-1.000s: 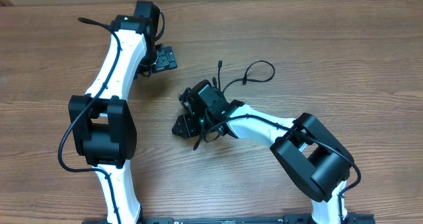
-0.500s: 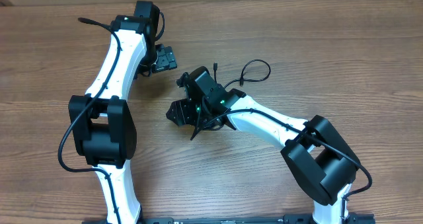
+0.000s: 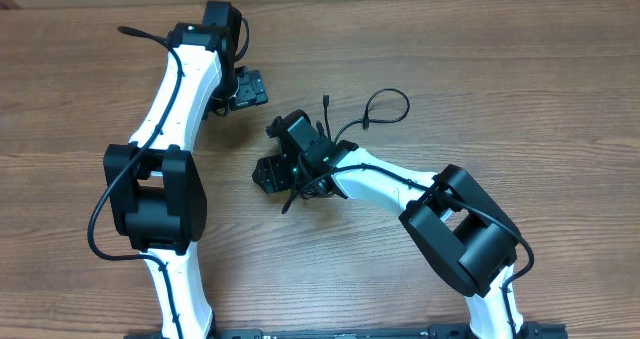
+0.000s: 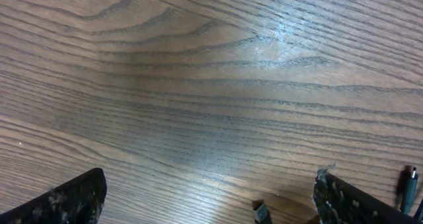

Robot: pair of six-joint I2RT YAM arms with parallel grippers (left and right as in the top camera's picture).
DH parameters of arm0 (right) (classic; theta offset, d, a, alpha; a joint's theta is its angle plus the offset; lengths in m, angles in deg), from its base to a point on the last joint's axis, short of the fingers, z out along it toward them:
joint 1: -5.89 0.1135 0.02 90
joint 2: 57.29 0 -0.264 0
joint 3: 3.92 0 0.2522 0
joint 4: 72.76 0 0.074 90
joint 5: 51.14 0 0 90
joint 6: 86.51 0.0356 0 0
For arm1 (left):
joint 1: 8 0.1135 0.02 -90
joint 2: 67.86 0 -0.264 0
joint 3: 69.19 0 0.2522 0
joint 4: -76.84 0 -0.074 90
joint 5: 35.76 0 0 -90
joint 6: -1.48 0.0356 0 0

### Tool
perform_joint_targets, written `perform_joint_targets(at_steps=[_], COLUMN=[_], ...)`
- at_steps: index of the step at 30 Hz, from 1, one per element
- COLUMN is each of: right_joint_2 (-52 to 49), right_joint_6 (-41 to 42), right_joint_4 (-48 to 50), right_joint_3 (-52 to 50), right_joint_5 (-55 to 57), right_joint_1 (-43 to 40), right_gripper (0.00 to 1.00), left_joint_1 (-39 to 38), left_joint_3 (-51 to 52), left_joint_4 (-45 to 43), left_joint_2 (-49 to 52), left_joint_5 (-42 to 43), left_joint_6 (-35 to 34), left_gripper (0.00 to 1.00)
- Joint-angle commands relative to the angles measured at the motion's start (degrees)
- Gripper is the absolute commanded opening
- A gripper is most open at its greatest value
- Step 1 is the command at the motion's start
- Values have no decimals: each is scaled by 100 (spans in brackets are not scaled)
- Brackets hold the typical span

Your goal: Untangle cables

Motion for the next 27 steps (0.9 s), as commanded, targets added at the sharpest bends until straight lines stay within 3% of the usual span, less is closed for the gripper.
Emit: perform_joint_targets(at_steps=[1,13,22,27], right_joint_2=[-111,-92,-63,-57], right_joint_6=[9,-24,-472,-466], right_joint_4=[-205,-966,-2026,-2765], right_joint_3=[26,566,1456,1554], right_joint_5=[-365,-2218,-1945,-1709], right_joint_1=[20,-247,-575,-940], right_gripper=[67,59,59,45], left_joint_1=[-44,-44,-44,-46], left_joint_3=[22,22,22,22], left_joint_4=[0,0,4,232], left_joint_2=[-81,-81,-81,-81], left_joint_5=[52,52,55,387], left_joint_6=[-79,-79,-76,17], left_gripper=[100,100,100,100])
